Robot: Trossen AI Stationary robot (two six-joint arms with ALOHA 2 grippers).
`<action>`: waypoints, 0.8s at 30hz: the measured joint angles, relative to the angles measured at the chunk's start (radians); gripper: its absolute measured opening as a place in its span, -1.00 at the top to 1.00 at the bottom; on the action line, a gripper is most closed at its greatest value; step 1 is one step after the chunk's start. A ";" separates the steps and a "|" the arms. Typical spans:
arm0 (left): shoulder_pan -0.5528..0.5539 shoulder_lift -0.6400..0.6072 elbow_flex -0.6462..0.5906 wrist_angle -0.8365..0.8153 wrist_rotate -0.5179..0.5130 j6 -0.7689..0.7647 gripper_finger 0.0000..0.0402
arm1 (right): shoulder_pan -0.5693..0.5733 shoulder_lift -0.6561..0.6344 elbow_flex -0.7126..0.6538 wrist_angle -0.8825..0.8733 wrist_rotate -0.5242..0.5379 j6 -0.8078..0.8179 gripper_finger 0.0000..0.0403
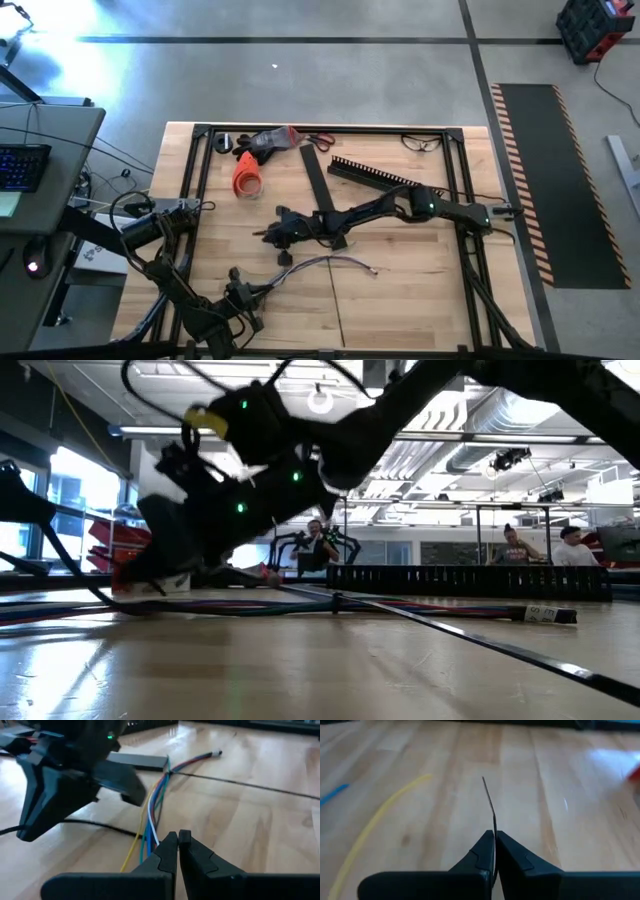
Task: Ziptie cables
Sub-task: Wrap the black zip tie on the cables
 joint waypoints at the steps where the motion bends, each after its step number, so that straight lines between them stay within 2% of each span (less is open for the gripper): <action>1: 0.000 0.000 0.000 -0.008 -0.006 -0.011 1.00 | 0.008 -0.005 0.000 0.007 0.000 -0.025 1.00; 11: 0.002 -0.001 0.000 -0.019 -0.049 -0.014 1.00 | 0.050 -0.076 0.001 0.019 0.067 -0.186 1.00; 20: 0.002 -0.001 0.000 -0.023 -0.138 -0.014 1.00 | 0.061 -0.161 0.002 -0.130 0.015 -0.271 1.00; 24: 0.002 -0.001 0.000 -0.034 -0.188 -0.014 1.00 | 0.089 -0.168 -0.093 -0.081 0.021 -0.257 1.00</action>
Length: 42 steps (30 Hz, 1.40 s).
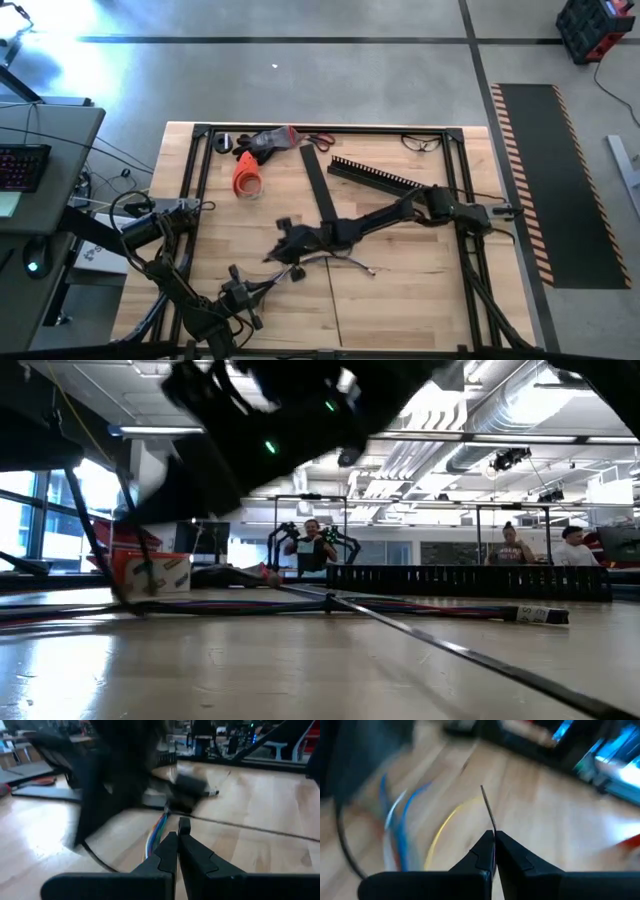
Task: Ziptie cables
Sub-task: Wrap the black zip tie on the cables
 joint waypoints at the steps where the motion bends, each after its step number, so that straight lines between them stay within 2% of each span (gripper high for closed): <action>1: 0.001 0.000 0.000 -0.004 -0.006 0.000 1.00 | 0.006 -0.004 -0.037 0.013 0.003 0.019 1.00; 8: 0.028 -0.001 -0.014 -0.021 0.001 -0.009 1.00 | 0.022 -0.120 -0.246 0.158 0.076 0.060 1.00; 13: 0.083 -0.001 -0.031 -0.021 0.048 -0.015 1.00 | 0.021 -0.127 -0.304 0.270 0.100 0.058 1.00; 18: 0.111 -0.024 -0.031 0.023 0.138 0.099 1.00 | 0.021 -0.131 -0.356 0.388 0.102 0.072 1.00; 23: 0.129 -0.068 -0.038 0.137 0.178 0.286 1.00 | -0.010 -0.131 -0.448 0.547 0.101 0.192 1.00; 28: 0.151 -0.106 -0.149 0.453 0.227 0.500 1.00 | -0.016 -0.130 -0.493 0.616 0.086 0.244 1.00; 33: 0.215 -0.133 -0.295 1.038 0.372 0.907 1.00 | 0.009 -0.130 -0.493 0.620 0.052 0.211 1.00; 35: 0.242 -0.134 -0.344 1.220 0.434 1.036 1.00 | 0.017 -0.130 -0.493 0.621 0.056 0.191 1.00; 38: 0.263 -0.134 -0.398 1.351 0.469 1.090 1.00 | 0.023 -0.130 -0.493 0.594 0.074 0.170 1.00; 42: 0.259 -0.134 -0.430 1.378 0.471 1.049 1.00 | 0.026 -0.130 -0.493 0.570 0.101 0.151 1.00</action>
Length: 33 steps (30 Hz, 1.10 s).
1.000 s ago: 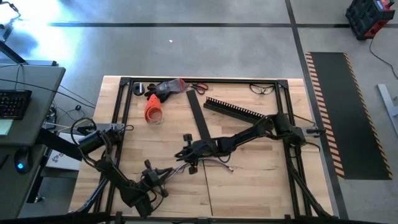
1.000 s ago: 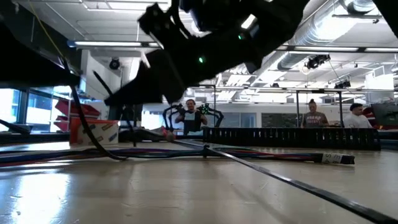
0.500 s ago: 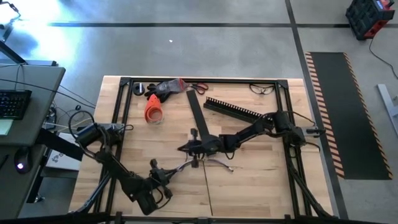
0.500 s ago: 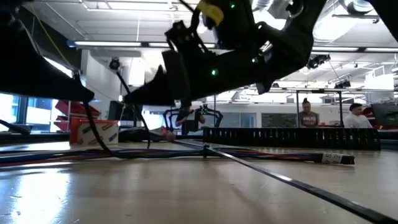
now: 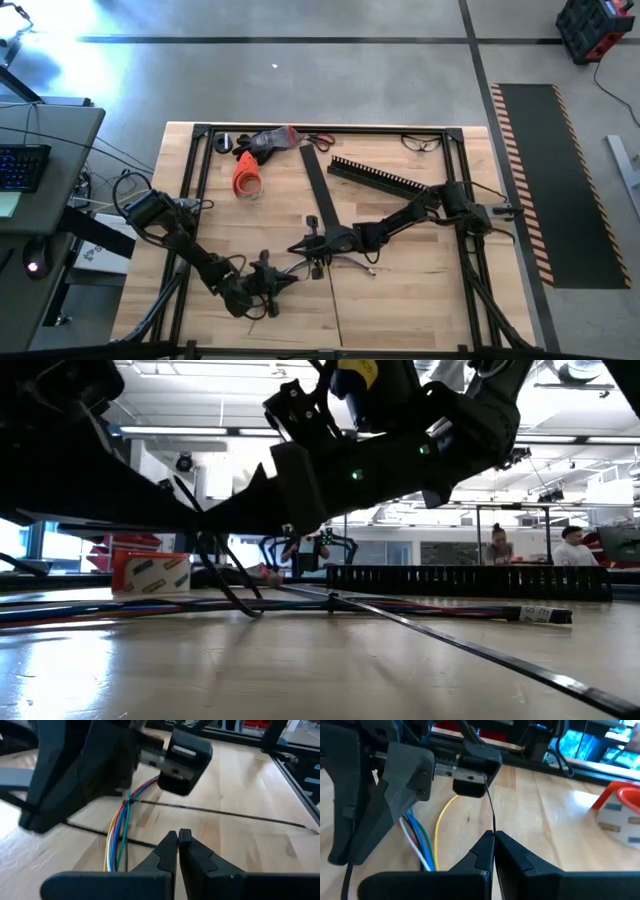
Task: Ziptie cables
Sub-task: Wrap the black zip tie on the cables
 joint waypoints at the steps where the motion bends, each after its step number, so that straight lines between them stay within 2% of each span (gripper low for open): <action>1: -0.001 0.000 -0.003 0.000 -0.004 -0.006 1.00 | 0.001 0.000 0.000 0.003 0.000 -0.010 1.00; 5: -0.006 -0.010 -0.006 -0.001 -0.006 0.002 1.00 | 0.008 0.000 0.000 0.032 0.005 -0.062 1.00; 9: -0.042 -0.094 -0.005 -0.064 -0.019 0.028 1.00 | 0.010 0.002 0.001 0.064 0.018 -0.053 1.00; 11: -0.056 -0.156 -0.004 -0.166 0.006 -0.011 1.00 | 0.008 0.016 0.001 0.086 0.016 -0.058 1.00; 15: -0.052 -0.279 -0.004 -0.447 0.091 -0.196 1.00 | 0.008 0.093 0.060 0.161 -0.008 -0.054 1.00; 18: -0.060 -0.341 -0.005 -0.563 0.118 -0.248 1.00 | 0.005 0.157 0.127 0.205 -0.015 -0.057 1.00; 22: -0.071 -0.394 0.003 -0.642 0.196 -0.309 1.00 | -0.007 0.203 0.193 0.274 -0.009 -0.040 1.00; 26: -0.086 -0.408 0.075 -0.869 0.254 -0.415 1.00 | -0.024 0.227 0.244 0.326 -0.012 -0.027 1.00; 29: -0.093 -0.406 0.125 -1.019 0.263 -0.474 1.00 | -0.034 0.246 0.272 0.324 -0.037 0.005 1.00; 33: -0.093 -0.399 0.130 -1.010 0.189 -0.450 1.00 | -0.040 0.262 0.266 0.325 -0.051 0.042 1.00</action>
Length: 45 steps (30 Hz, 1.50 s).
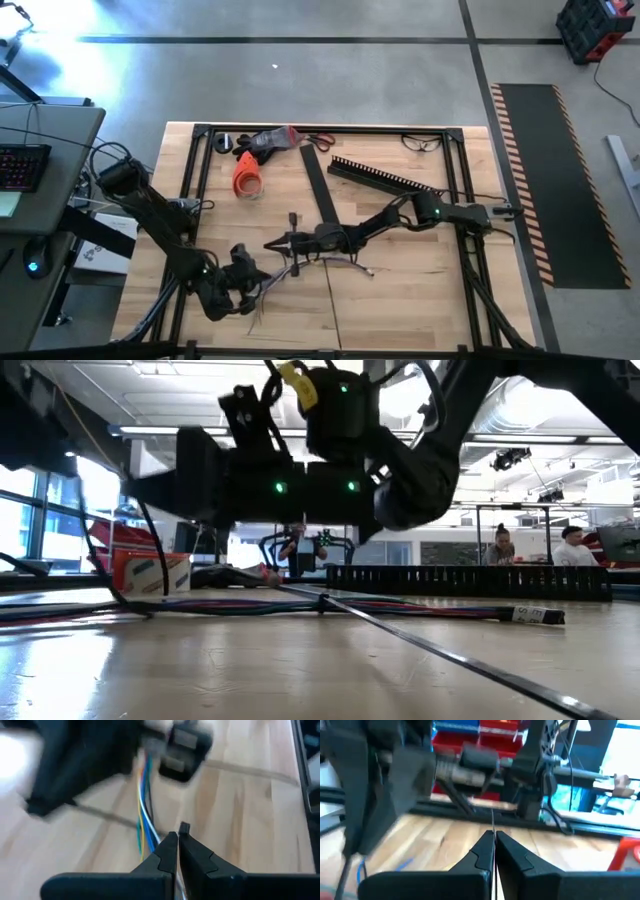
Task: Ziptie cables
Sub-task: Wrap the black zip tie on the cables
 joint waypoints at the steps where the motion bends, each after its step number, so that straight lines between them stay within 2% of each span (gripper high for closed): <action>1: 0.000 0.008 -0.005 0.028 -0.034 0.010 1.00 | 0.000 0.001 -0.009 0.007 0.008 0.002 1.00; 5: 0.000 0.066 -0.011 0.114 -0.107 0.054 1.00 | 0.000 0.001 -0.024 0.102 0.039 0.002 1.00; 9: 0.004 0.156 -0.011 0.250 -0.191 0.088 1.00 | -0.002 -0.002 -0.024 0.104 0.042 0.000 1.00; 16: 0.009 0.303 -0.012 0.411 -0.225 0.083 0.99 | -0.002 -0.003 -0.024 0.090 0.047 0.004 1.00; 19: 0.010 0.332 -0.012 0.428 -0.204 0.106 0.93 | -0.006 -0.003 -0.024 0.080 0.047 0.007 1.00; 23: 0.010 0.354 -0.012 0.457 -0.174 0.189 0.72 | -0.015 -0.003 -0.024 0.068 0.047 0.032 1.00; 29: 0.026 0.429 -0.007 0.659 -0.036 0.610 0.39 | -0.030 -0.003 -0.024 0.059 0.047 0.051 1.00; 31: 0.061 0.453 0.018 0.670 0.035 0.664 0.33 | -0.036 -0.003 -0.024 0.056 0.047 0.076 1.00; 34: 0.112 0.471 0.059 0.626 0.115 0.727 0.29 | -0.041 -0.003 -0.024 0.053 0.046 0.106 1.00; 38: 0.123 0.480 0.088 0.584 0.113 0.827 0.29 | -0.047 -0.004 -0.024 0.052 0.013 0.115 1.00; 45: 0.123 0.488 0.087 0.593 0.117 0.816 0.35 | -0.048 -0.005 -0.024 0.040 -0.003 0.149 1.00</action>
